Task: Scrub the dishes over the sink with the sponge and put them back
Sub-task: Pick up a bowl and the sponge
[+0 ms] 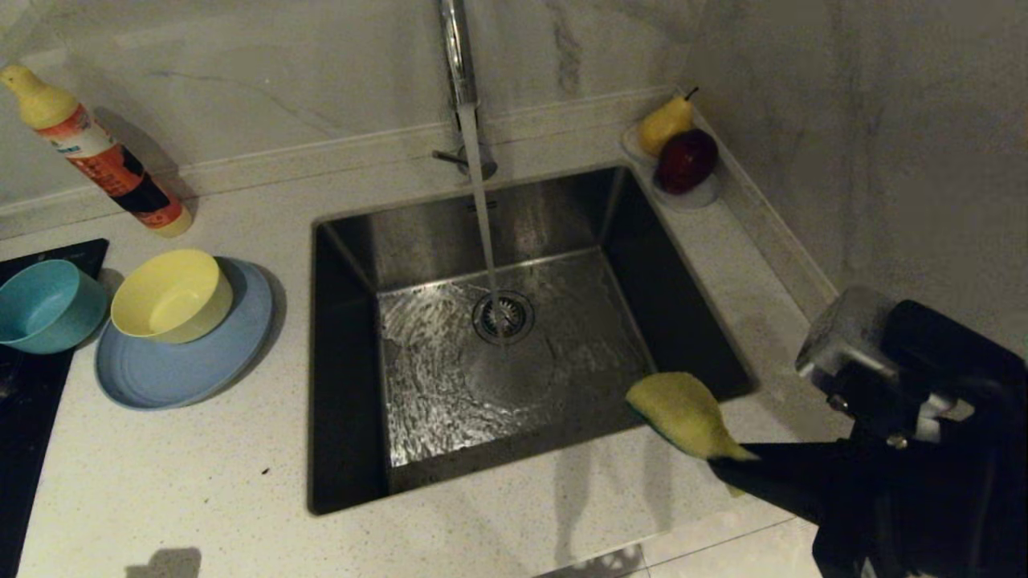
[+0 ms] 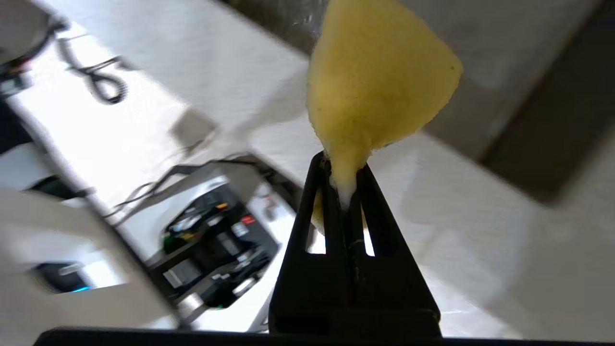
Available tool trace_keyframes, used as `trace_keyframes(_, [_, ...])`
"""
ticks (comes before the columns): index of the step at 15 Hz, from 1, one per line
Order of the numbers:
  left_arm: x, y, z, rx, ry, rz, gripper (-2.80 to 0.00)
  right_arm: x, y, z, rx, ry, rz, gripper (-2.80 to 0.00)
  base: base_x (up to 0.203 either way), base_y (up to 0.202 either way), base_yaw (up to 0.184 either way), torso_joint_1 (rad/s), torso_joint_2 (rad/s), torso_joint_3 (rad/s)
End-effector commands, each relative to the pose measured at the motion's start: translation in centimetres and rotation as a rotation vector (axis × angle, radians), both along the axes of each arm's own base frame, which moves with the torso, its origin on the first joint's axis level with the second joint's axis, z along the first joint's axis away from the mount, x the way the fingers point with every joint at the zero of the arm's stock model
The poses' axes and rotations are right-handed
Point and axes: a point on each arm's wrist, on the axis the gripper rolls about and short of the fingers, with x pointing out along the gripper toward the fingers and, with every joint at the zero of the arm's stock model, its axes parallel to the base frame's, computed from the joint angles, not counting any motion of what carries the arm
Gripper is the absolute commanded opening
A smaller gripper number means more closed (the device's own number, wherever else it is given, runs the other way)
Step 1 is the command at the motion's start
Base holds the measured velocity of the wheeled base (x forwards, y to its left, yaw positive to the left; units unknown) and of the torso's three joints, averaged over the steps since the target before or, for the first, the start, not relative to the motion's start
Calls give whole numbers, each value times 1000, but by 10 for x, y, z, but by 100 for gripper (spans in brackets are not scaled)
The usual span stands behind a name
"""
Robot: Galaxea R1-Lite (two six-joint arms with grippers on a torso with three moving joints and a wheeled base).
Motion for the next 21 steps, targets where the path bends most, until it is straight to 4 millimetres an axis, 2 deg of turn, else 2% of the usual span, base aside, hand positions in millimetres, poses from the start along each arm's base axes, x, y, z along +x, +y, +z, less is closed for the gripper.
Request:
trace_keyframes(1, [2,0,-8,0,29,0,-280,-2,10,-5,-17,16,27,-280,0,0,0,0,0,0])
trace_keyframes(5, [2,0,-8,0,28,1,-280,-2,18,-9,-10,51,47,-280,0,0,0,0,0,0])
trace_keyframes(9, [2,0,-8,0,28,0,-280,-20,37,-11,-12,78,158,-280,0,0,0,0,0,0])
trace_keyframes(11, [2,0,-8,0,28,1,-280,-17,46,-17,-22,106,165,-280,0,0,0,0,0,0])
trace_keyframes(15, [2,0,-8,0,29,0,-280,-10,63,-16,44,183,180,-280,0,0,0,0,0,0])
trace_keyframes(18, [2,0,-8,-3,28,0,-280,-4,68,-20,34,201,171,-280,0,0,0,0,0,0])
trace_keyframes(21, [2,0,-8,-15,29,-1,-280,-1,68,-12,82,211,141,-280,0,0,0,0,0,0])
